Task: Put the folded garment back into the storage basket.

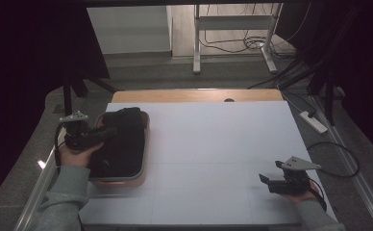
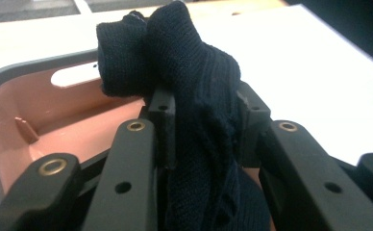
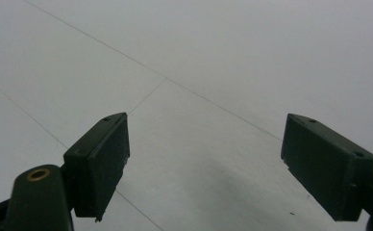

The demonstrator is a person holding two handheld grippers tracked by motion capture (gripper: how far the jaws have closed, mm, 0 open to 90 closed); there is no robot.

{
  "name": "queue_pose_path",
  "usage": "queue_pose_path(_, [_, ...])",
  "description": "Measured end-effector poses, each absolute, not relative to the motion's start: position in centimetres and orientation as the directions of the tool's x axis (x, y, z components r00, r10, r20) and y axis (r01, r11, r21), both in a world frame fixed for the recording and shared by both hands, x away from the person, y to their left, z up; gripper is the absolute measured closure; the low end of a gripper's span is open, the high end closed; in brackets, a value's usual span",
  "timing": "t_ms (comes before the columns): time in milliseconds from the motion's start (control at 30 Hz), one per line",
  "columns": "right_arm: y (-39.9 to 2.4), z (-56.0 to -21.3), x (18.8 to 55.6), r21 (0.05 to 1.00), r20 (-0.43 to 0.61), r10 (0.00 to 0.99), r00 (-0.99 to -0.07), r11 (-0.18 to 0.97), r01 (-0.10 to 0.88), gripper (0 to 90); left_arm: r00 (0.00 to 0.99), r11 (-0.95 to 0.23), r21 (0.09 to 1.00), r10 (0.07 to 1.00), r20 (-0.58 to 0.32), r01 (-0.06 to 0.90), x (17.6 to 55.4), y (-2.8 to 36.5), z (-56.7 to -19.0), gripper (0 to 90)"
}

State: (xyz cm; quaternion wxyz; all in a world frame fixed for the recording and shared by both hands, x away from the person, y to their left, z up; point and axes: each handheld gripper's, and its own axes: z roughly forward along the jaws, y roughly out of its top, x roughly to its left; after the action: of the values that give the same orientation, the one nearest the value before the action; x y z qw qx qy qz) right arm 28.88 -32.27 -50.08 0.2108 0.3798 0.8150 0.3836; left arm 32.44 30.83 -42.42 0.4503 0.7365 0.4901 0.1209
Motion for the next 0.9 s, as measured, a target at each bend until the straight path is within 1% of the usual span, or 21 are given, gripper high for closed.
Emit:
queue_pose_path(100, [-32.3,-50.1,28.9,0.785,-0.052,0.780,-0.623,0.418,0.457,17.9,0.470,-0.132,0.757,0.846,-0.250,0.640,33.2,30.5,-42.7,66.4])
queue_pose_path(433, [-32.2,-50.1,28.9,0.784,-0.052,0.778,-0.626,0.420,0.458,18.0,0.450,-0.195,0.685,0.867,-0.214,0.702,35.2,29.2,-43.4,66.2])
queue_pose_path(667, [-32.2,-50.1,28.9,0.783,-0.052,0.778,-0.626,0.421,0.458,18.0,0.409,-0.188,0.637,0.886,-0.218,0.747,36.2,29.1,-44.0,64.5])
queue_pose_path(733, [-32.2,-50.1,28.9,0.783,-0.053,0.778,-0.626,0.421,0.457,18.0,0.397,-0.186,0.630,0.893,-0.211,0.754,36.4,29.1,-44.1,63.6])
queue_pose_path(833, [-32.2,-50.1,28.9,0.783,-0.052,0.779,-0.625,0.421,0.458,18.1,0.379,-0.172,0.628,0.901,-0.210,0.759,36.5,29.3,-44.2,58.3])
queue_pose_path(900, [-32.2,-50.1,28.9,0.783,-0.053,0.778,-0.626,0.421,0.458,18.2,0.381,-0.176,0.626,0.900,-0.209,0.759,36.4,29.3,-44.2,57.6])
